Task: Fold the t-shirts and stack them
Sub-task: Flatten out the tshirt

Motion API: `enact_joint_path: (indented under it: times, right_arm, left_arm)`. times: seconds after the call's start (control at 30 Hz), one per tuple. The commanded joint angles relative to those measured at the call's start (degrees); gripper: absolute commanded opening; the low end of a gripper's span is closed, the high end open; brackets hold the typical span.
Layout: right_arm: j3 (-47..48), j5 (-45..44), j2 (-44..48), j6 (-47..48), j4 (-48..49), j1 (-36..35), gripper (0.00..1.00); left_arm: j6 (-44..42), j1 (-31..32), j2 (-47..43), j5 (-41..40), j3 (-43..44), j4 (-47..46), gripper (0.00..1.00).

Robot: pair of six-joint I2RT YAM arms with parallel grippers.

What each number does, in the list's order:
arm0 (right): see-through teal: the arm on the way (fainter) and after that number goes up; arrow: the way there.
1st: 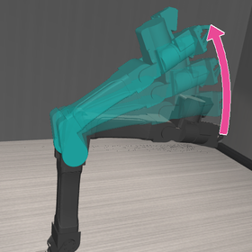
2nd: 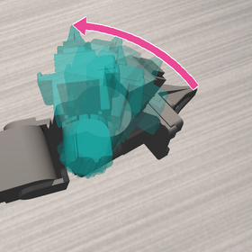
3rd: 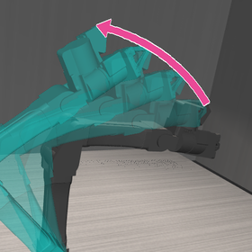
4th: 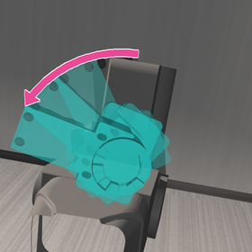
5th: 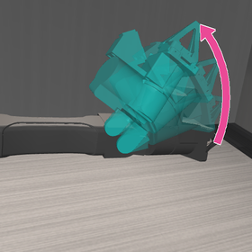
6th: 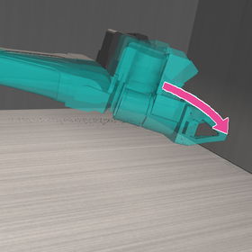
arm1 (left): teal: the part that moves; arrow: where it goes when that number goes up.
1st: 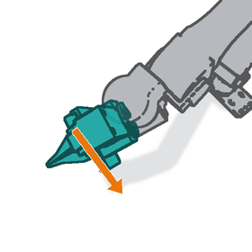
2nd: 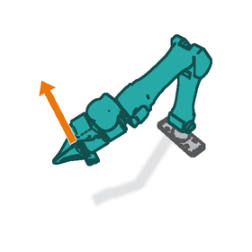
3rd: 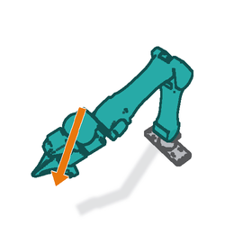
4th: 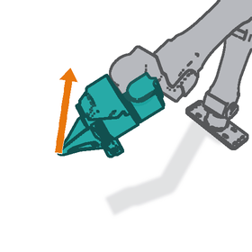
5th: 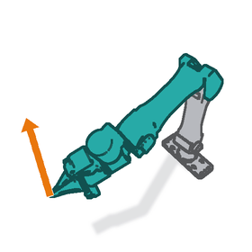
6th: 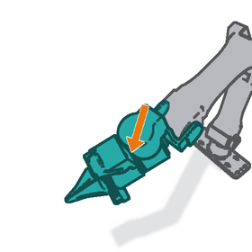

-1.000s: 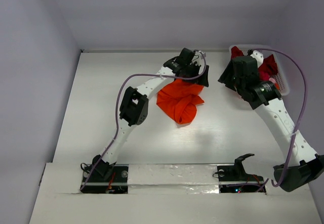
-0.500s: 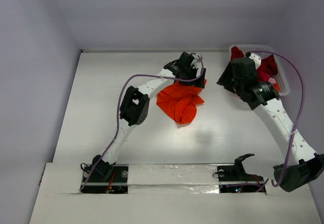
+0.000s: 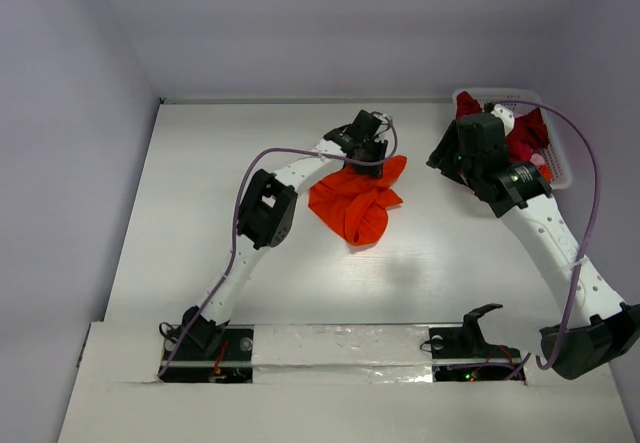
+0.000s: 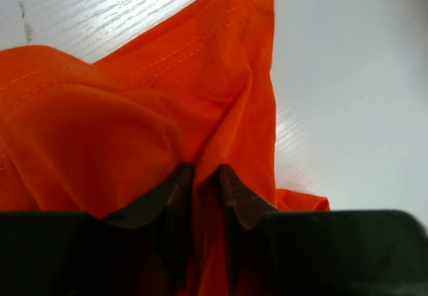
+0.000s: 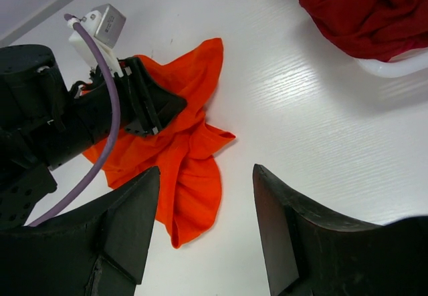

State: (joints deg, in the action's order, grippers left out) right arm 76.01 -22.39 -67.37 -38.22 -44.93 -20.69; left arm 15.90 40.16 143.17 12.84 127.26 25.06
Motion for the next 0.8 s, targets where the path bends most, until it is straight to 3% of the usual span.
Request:
enact_joint_path:
  times: [0.0, 0.17, 0.33, 0.77]
  right_arm:
    - [-0.51, 0.33, 0.66, -0.81, 3.18, 0.3, 0.63]
    - [-0.6, 0.59, 0.58, -0.63, 3.35, 0.3, 0.63]
    - [-1.65, 1.21, 0.05, -0.72, 4.41, 0.3, 0.63]
    - [-1.83, 5.42, -4.16, 0.16, 7.13, 0.3, 0.6]
  left_arm:
    - [0.27, 0.44, -3.34, -2.11, -0.88, -0.19, 0.18]
    - [0.71, 0.44, -2.9, -3.79, 0.62, 1.57, 0.0]
    - [2.99, 0.44, -10.44, -4.14, -1.31, 0.96, 0.0]
    - [4.31, -2.02, -32.51, -16.52, -8.25, 1.13, 0.0]
